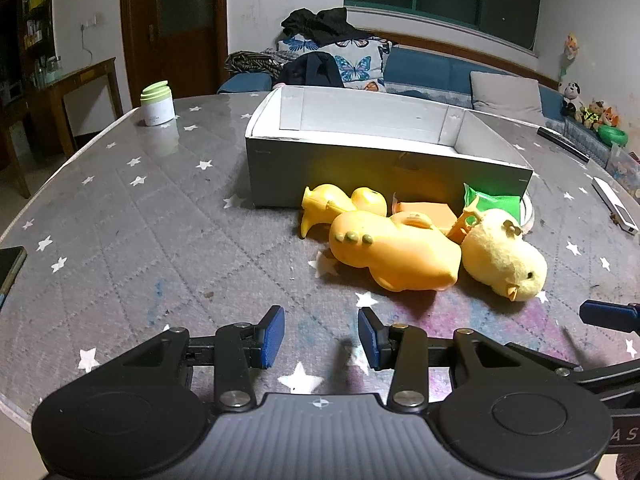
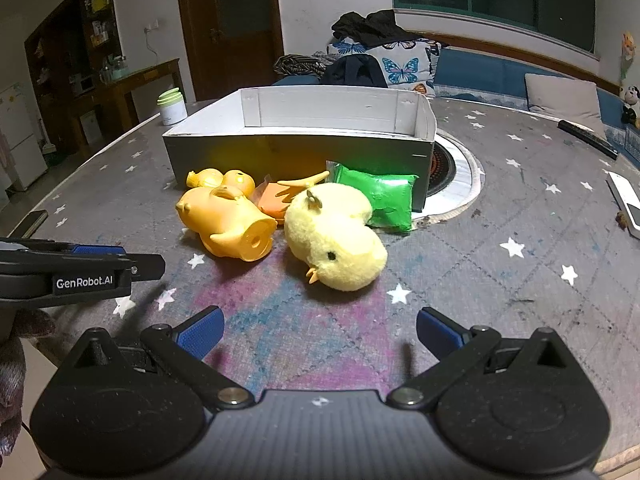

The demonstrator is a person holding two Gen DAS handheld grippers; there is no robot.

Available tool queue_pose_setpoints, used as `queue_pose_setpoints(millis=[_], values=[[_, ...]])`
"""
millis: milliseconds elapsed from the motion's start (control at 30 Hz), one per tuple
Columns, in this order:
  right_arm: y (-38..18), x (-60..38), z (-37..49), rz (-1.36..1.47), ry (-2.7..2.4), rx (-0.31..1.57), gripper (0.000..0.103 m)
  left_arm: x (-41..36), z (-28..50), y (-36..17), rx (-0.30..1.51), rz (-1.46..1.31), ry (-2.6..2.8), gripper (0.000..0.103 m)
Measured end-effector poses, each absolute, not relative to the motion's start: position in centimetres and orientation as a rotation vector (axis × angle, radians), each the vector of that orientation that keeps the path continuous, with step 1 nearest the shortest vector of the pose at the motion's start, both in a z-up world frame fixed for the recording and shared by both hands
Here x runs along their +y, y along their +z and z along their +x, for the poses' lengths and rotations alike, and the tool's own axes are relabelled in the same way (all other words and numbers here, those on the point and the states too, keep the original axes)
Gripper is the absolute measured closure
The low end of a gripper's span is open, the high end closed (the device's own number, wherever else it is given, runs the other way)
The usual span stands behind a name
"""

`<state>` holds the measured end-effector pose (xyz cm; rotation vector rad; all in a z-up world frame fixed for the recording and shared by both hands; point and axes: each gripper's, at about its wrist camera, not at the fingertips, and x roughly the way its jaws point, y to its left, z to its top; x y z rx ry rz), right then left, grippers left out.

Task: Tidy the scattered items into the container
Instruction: 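Move the left tool toward the yellow plush chick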

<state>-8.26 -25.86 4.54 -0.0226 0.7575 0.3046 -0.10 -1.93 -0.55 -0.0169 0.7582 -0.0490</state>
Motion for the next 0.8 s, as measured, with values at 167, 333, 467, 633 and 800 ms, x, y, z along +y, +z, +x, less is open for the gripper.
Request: queue_pose_setpoints(millis=[167, 333, 467, 633, 800], values=[[4.43, -25.81, -8.14, -0.022, 0.306, 0.76, 0.0, -1.97, 0.03, -0.62, 0.763, -0.019, -0.052, 0.06], [4.38, -25.82, -8.0, -0.02, 0.307, 0.758, 0.0, -2.11, 0.2, -0.7, 0.771, -0.019, -0.058, 0.06], [4.33, -25.75, -7.93, -0.019, 0.306, 0.759, 0.0, -2.31, 0.31, -0.73, 0.774, -0.015, -0.065, 0.06], [4.37, -25.64, -7.94, -0.017, 0.312, 0.754, 0.0, -2.35, 0.52, -0.78, 0.78, -0.02, -0.067, 0.06], [4.38, -25.42, -7.93, -0.017, 0.319, 0.748, 0.0, -2.31, 0.69, -0.8, 0.784, -0.022, -0.07, 0.06]])
